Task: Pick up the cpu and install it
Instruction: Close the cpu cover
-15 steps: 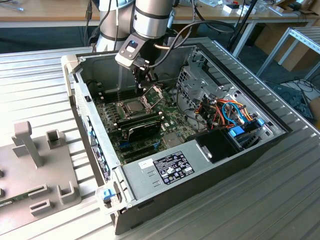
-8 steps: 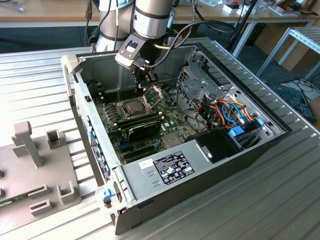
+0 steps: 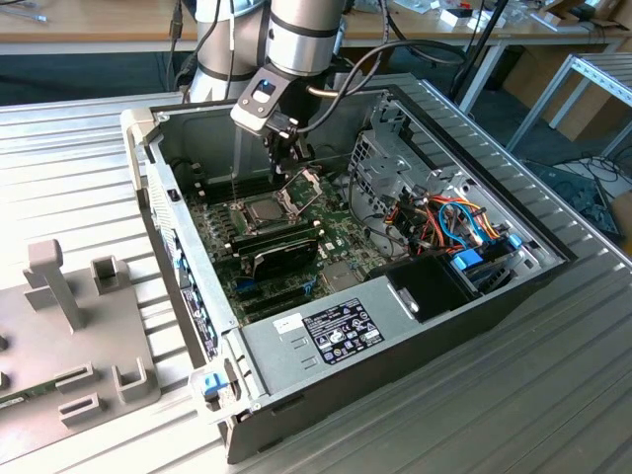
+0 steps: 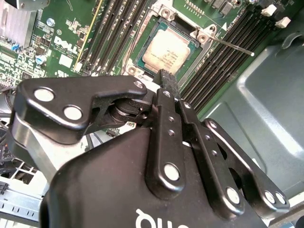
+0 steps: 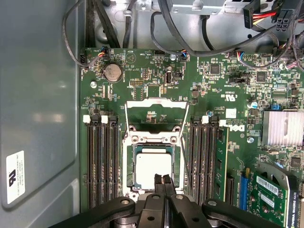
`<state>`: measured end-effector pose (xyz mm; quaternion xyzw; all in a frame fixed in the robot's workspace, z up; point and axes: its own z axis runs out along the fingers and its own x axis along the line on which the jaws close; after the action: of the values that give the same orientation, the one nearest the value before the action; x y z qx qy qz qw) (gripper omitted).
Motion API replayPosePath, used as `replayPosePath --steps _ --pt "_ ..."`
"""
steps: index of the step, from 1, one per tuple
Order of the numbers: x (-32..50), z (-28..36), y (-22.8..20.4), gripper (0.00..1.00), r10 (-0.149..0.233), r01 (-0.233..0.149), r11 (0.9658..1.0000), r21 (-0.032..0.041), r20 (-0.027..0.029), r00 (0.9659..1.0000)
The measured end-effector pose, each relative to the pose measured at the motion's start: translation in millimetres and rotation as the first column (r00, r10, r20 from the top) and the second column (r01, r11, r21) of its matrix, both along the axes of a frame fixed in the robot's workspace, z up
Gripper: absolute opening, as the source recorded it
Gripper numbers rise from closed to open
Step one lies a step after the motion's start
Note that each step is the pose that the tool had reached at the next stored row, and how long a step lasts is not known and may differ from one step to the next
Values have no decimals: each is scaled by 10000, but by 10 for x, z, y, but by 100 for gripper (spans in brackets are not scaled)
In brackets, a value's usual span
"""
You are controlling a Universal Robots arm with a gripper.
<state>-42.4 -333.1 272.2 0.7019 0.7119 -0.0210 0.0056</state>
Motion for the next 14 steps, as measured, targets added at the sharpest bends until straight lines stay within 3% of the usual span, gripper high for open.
replayPosePath --steps 14 --pt "0 17 8 11 1 -1 10000 0 0 10000"
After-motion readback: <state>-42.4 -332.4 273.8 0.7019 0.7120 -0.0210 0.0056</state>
